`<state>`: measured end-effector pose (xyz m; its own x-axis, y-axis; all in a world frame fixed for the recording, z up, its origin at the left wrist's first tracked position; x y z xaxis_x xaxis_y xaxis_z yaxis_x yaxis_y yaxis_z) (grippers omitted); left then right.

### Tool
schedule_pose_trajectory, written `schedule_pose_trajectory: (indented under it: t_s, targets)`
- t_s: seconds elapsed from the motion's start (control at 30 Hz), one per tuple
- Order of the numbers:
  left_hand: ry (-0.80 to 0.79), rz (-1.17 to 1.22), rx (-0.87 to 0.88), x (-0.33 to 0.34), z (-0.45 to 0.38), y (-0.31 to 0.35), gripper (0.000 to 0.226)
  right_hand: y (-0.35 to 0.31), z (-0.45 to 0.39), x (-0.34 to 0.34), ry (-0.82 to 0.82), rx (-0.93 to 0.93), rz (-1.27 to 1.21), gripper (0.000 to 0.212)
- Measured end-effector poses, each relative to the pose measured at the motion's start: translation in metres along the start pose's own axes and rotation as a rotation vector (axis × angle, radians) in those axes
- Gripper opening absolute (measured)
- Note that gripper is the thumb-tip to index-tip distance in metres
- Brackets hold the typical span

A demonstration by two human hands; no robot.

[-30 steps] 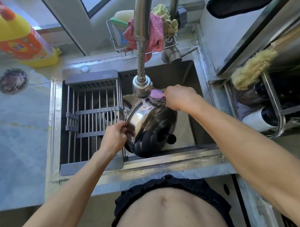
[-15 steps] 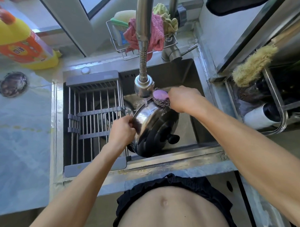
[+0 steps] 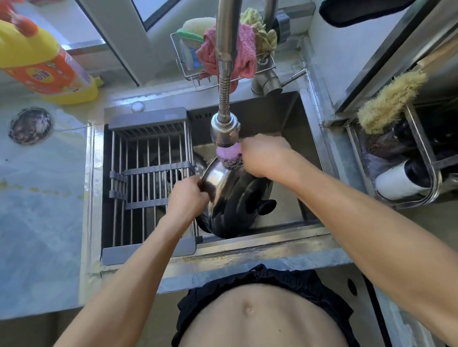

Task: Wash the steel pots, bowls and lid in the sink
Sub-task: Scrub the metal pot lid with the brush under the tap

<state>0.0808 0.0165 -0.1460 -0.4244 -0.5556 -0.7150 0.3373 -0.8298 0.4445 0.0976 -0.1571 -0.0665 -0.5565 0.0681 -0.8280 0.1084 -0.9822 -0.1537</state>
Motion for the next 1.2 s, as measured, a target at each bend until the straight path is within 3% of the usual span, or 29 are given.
schedule_pose_trajectory:
  t_s: [0.13,0.3,0.4,0.47,0.63,0.83,1.07,1.2]
  targets:
    - [0.123,0.054,0.018,-0.003,-0.008,0.021,0.017,-0.024,0.001,0.010,0.013,-0.111,0.002,0.030]
    - [-0.001,0.106,0.004,0.000,0.010,-0.016,0.039,0.012,-0.018,0.004,-0.008,0.012,-0.045,0.031]
    - [-0.004,0.026,0.002,0.000,0.016,-0.020,0.028,0.032,-0.017,0.001,0.014,0.088,-0.042,0.031]
    - [0.055,-0.101,0.009,-0.006,0.008,-0.003,0.013,0.031,-0.012,0.003,-0.006,0.081,-0.029,0.032]
    - [0.141,-0.056,0.097,-0.005,-0.009,0.056,0.019,0.012,-0.009,0.011,-0.017,-0.012,-0.015,0.031]
    - [0.089,-0.038,0.024,0.002,0.015,-0.008,0.018,0.054,0.000,0.009,0.009,0.143,-0.037,0.030]
    - [0.064,-0.082,-0.009,0.007,-0.006,0.015,0.023,-0.017,0.012,0.020,-0.003,-0.124,0.012,0.034]
    - [0.018,0.024,-0.068,0.010,0.000,-0.011,0.034,-0.008,0.001,0.015,-0.004,-0.090,-0.003,0.031]
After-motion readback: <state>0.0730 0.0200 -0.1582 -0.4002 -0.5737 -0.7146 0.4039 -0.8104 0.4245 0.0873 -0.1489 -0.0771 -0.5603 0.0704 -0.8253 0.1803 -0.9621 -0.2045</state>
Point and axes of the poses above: each hand's wrist, its own z-axis away from the middle knuckle, its own x-axis out of the palm, y = z × x, the point moved 9 cm from there along -z, towards the middle knuckle, and after that the axes turned 9 degrees about -x, right-handed, at the moved point
